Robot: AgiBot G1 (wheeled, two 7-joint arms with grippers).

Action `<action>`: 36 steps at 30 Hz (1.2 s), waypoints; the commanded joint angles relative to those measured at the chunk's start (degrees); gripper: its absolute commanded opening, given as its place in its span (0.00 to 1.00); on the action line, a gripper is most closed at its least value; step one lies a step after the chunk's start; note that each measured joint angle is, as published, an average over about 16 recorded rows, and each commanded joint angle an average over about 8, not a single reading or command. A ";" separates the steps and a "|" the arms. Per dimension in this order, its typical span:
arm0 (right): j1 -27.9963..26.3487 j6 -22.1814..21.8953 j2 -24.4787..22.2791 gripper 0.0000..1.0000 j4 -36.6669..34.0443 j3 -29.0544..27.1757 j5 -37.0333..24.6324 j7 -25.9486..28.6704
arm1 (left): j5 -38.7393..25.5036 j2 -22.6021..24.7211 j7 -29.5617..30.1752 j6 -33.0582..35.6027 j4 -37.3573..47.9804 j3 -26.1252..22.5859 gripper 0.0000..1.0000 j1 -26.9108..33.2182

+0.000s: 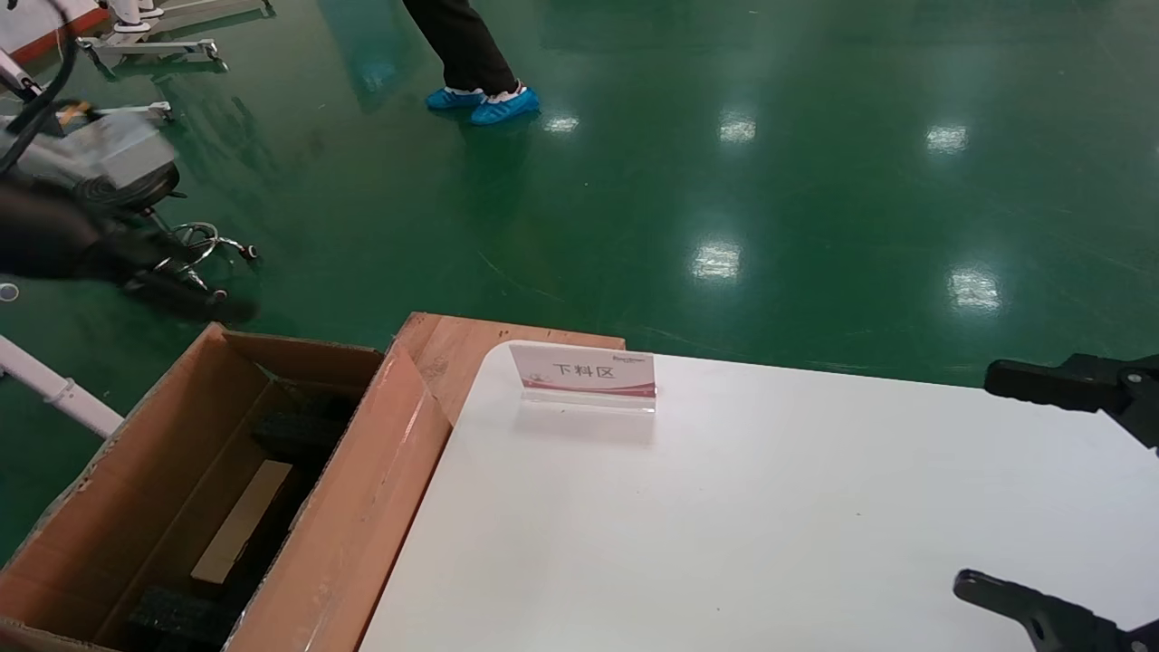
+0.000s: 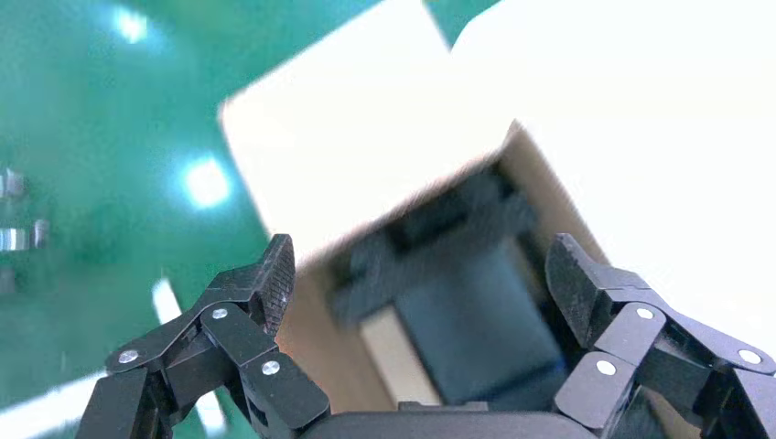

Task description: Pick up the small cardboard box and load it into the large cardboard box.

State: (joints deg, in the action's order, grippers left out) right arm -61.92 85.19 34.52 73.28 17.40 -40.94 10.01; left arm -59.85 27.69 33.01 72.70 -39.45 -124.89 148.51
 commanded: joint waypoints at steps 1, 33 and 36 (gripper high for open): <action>0.00 0.00 0.00 1.00 0.00 0.01 0.01 0.00 | 1.85 -0.42 -1.12 -1.97 -3.07 1.39 1.00 0.25; 0.02 -0.01 0.01 1.00 -0.03 -0.03 -0.01 0.01 | 7.25 1.41 -6.47 -1.01 -14.66 29.57 1.00 -22.76; 0.04 0.01 0.04 1.00 -0.01 -0.10 -0.05 0.05 | 7.96 1.80 -7.52 -0.09 -15.95 34.83 1.00 -27.01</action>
State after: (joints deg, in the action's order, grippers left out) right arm -61.89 85.20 34.55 73.26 17.29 -40.99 10.05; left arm -51.88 29.50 25.49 72.62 -55.40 -90.03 121.48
